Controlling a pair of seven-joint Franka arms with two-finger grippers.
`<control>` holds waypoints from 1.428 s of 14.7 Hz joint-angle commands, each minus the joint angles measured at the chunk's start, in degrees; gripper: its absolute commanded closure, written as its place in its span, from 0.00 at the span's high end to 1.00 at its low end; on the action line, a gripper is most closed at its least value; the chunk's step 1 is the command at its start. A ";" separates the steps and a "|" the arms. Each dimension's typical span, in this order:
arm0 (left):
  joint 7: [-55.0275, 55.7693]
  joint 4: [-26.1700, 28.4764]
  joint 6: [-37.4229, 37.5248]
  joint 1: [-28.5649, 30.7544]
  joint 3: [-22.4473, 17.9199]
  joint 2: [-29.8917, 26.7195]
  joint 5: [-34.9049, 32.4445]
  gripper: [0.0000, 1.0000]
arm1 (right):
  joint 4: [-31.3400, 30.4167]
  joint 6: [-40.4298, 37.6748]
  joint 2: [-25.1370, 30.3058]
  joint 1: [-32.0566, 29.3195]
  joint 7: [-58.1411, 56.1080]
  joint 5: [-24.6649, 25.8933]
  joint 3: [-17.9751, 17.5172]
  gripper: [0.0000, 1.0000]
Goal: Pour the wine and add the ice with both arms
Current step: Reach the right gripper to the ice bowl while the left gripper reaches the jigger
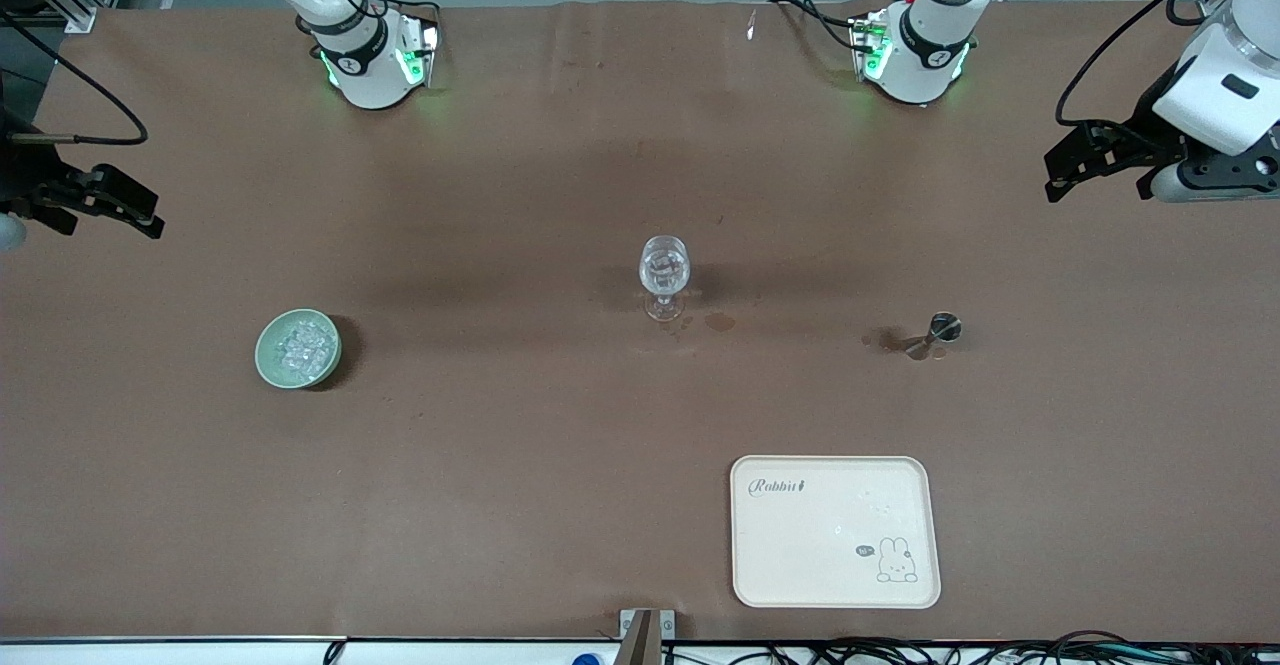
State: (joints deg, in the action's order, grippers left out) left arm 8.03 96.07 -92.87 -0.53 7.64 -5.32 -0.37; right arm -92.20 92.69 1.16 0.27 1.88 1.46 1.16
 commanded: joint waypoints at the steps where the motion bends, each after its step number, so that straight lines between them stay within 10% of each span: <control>1: -0.21 -1.59 2.24 0.26 0.19 0.57 -0.07 1.00 | -0.53 0.12 0.78 -0.18 0.40 -0.67 -0.19 0.97; 10: -0.66 -6.16 3.66 10.19 -1.40 9.35 1.77 1.00 | -0.44 0.03 0.69 -0.36 -0.48 -1.81 -0.02 0.97; 17: 24.65 -5.98 1.03 12.13 -1.48 21.38 5.64 1.00 | -0.88 1.43 -1.77 -0.97 -0.57 -2.16 0.16 1.00; 21: 25.36 -5.98 -2.49 17.48 -1.48 30.08 17.73 1.00 | -4.47 10.55 -5.63 -2.99 -0.57 -2.25 0.25 0.98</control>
State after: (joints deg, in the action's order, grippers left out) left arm 32.81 91.92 -94.87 13.40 5.80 19.93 11.32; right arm -94.00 98.52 -2.85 -0.95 1.86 0.18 1.63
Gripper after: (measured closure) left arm 0.000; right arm 0.013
